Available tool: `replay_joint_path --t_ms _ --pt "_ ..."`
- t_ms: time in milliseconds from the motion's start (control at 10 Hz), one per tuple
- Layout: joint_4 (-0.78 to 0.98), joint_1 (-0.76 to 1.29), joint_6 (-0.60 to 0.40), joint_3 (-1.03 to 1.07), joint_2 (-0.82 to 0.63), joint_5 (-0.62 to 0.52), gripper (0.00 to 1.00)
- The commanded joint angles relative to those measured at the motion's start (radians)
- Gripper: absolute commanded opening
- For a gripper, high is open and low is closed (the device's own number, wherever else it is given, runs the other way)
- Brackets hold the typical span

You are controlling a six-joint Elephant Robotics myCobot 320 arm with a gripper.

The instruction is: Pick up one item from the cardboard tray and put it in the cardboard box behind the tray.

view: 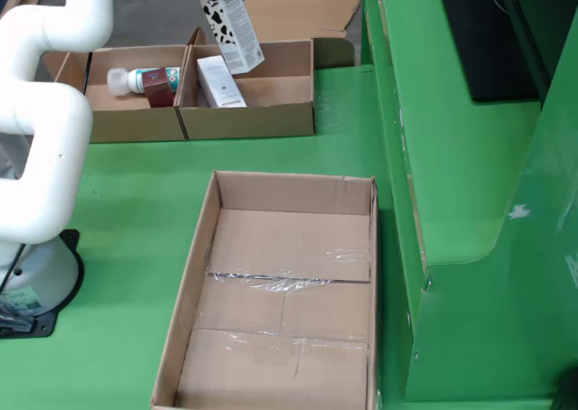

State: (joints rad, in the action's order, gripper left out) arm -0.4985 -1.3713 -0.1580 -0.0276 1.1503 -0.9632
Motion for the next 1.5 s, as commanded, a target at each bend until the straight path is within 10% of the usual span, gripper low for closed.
replay_joint_path --t_ms 0,500,1400 --pt "-0.013 -0.007 -0.007 0.028 -0.030 0.010 0.00" --pt "-0.014 0.074 0.120 0.028 0.264 0.009 0.00" --pt "-0.014 0.074 0.083 0.028 0.264 0.009 0.00"
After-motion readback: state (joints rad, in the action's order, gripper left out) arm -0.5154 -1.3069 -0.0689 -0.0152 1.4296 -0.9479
